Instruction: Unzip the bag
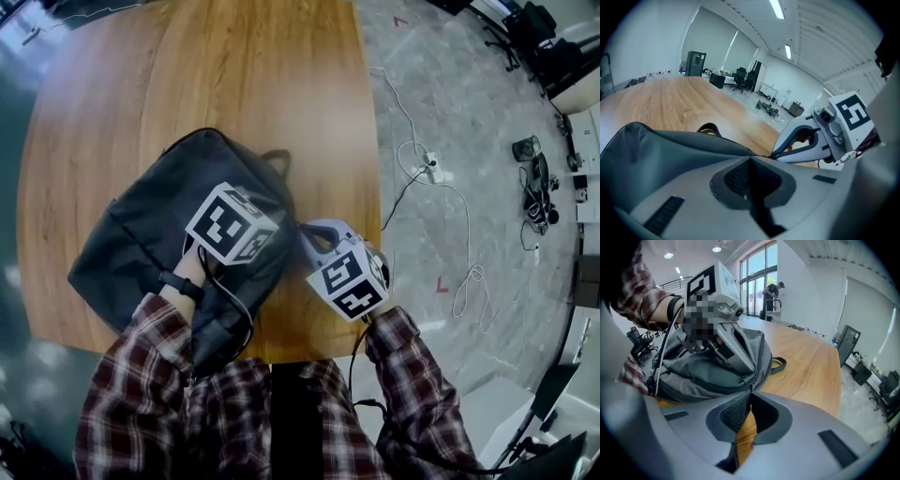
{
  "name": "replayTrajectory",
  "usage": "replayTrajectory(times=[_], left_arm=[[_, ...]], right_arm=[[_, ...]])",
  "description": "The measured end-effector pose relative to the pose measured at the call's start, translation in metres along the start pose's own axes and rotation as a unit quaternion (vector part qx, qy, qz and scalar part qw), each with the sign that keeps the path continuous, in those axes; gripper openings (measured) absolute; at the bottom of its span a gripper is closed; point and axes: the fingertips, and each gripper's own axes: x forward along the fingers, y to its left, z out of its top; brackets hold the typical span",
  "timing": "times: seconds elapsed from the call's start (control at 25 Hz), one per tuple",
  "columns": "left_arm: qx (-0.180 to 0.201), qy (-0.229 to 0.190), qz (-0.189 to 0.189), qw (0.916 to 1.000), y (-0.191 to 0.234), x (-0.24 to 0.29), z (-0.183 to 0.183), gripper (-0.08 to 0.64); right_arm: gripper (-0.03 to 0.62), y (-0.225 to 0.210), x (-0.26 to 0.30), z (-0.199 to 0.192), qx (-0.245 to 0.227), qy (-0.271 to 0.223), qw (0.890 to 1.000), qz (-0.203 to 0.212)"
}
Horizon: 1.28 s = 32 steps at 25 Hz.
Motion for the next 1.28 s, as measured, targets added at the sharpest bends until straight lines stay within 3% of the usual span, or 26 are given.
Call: replayTrajectory(times=[0.28,0.48,0.64,0.8,0.88,0.92,1.04,1.12,1.28], left_arm=[[-0.012,0.006,0.005,0.9999,-0.001,0.012,0.000,0.009],[-0.013,0.006,0.014,0.9998,0.001,0.011,0.003,0.009],[-0.018,0.006,0.020,0.9996,0.002,0.013,0.004,0.009],[-0.021,0.000,0.030,0.9993,0.006,0.014,0.006,0.009],[-0.022,-0.006,0.031,0.9993,0.007,0.014,0.006,0.009],[-0.020,-0.010,0.028,0.9994,0.006,0.014,0.007,0.009],[-0.021,-0.036,0.029,0.9987,0.003,0.008,0.010,0.009],[-0.045,-0.068,0.030,0.9963,-0.002,-0.003,0.012,0.009],[-0.093,-0.164,0.040,0.9812,-0.027,-0.050,0.023,0.009]], right_arm=[[0.015,0.034,-0.020,-0.026,0.071,-0.008,0.997,0.005],[0.015,0.076,-0.016,-0.018,0.114,-0.022,0.993,0.033],[0.015,0.101,-0.016,-0.010,0.100,-0.025,0.993,0.053],[0.008,0.148,-0.014,-0.009,0.032,-0.004,0.992,0.118],[0.008,0.160,-0.012,-0.013,0.015,-0.007,0.993,0.113],[0.008,0.157,-0.014,-0.014,0.031,-0.015,0.994,0.108],[0.008,0.133,-0.026,-0.013,0.081,-0.039,0.992,0.091],[0.008,0.114,-0.037,-0.012,0.100,-0.053,0.991,0.076],[0.008,0.080,-0.067,0.001,0.134,-0.093,0.986,0.042]])
